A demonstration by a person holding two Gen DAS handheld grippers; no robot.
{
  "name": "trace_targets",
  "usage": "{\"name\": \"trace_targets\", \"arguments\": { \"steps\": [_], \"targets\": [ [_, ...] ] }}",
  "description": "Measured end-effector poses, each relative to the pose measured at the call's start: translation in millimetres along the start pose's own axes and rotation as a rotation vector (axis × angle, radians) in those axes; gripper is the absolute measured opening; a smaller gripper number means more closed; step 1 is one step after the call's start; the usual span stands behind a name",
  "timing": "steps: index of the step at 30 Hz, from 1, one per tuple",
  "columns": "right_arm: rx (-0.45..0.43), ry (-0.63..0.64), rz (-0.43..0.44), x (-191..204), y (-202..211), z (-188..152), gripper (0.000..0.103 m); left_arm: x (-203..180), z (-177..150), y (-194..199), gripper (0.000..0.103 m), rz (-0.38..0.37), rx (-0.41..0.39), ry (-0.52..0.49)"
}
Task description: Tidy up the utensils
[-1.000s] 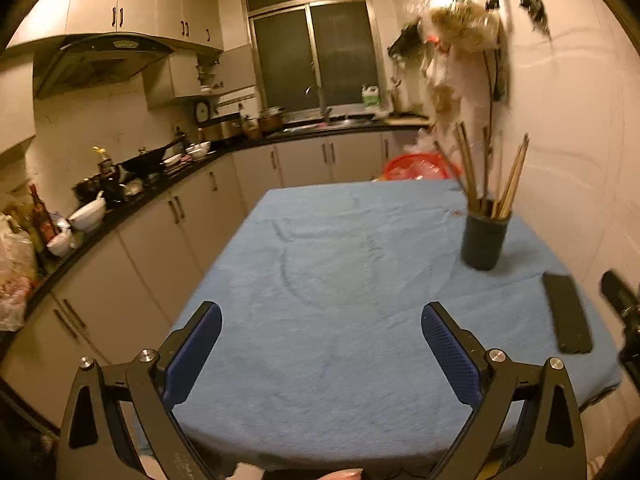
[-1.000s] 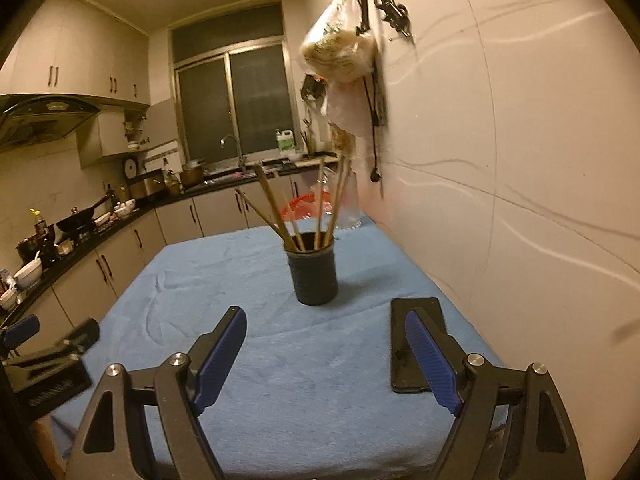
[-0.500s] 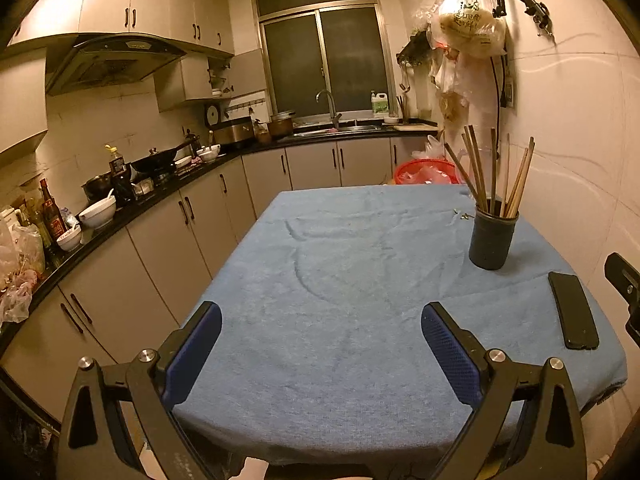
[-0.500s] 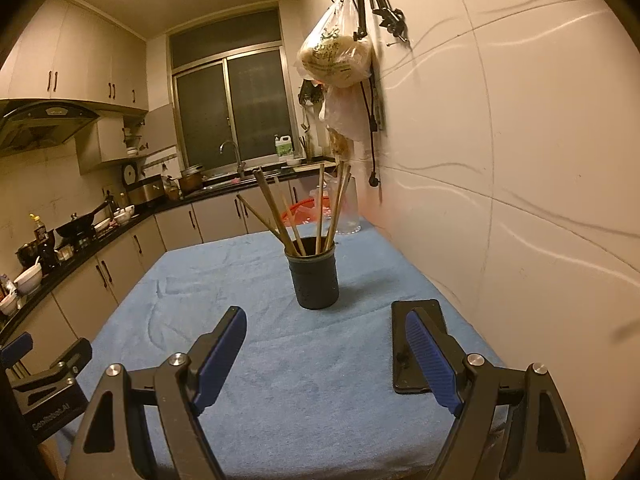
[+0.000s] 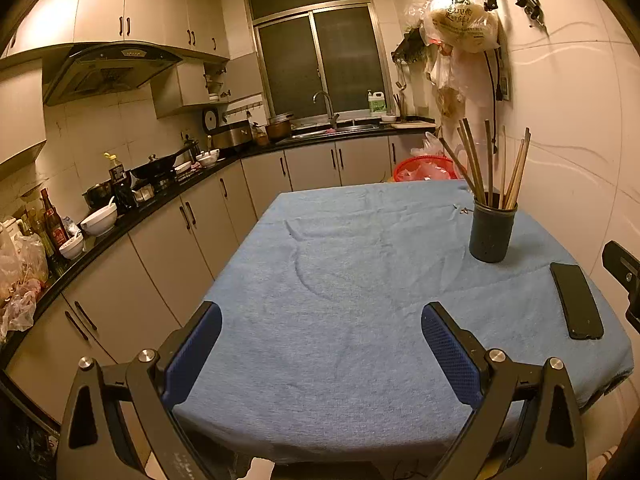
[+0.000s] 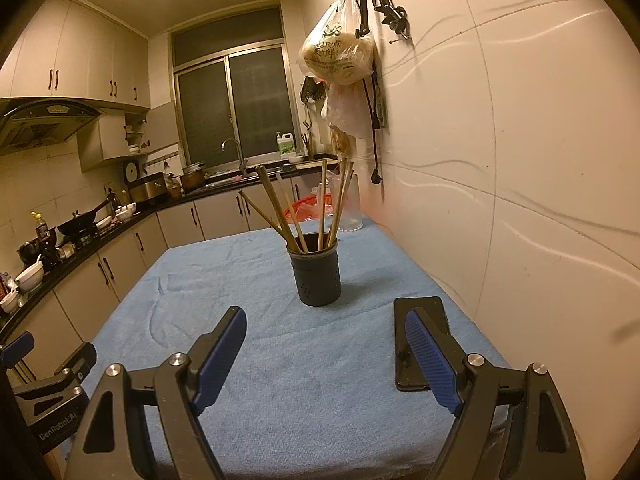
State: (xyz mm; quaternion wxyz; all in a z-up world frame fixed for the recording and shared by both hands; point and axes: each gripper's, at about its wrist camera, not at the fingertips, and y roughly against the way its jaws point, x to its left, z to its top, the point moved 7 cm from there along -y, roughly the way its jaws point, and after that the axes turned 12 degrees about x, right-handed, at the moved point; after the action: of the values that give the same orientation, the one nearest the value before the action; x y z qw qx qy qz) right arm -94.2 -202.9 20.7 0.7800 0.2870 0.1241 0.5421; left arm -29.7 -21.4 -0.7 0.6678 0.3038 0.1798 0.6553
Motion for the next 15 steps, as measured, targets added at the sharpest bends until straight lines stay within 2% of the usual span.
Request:
{"name": "trace_targets", "arguments": {
  "steps": [15],
  "targets": [
    [0.015,0.001,-0.003,1.7,-3.5,-2.9,0.084,-1.6,-3.2,-4.9,0.1,-0.006,0.02,-0.018]
  ]
}}
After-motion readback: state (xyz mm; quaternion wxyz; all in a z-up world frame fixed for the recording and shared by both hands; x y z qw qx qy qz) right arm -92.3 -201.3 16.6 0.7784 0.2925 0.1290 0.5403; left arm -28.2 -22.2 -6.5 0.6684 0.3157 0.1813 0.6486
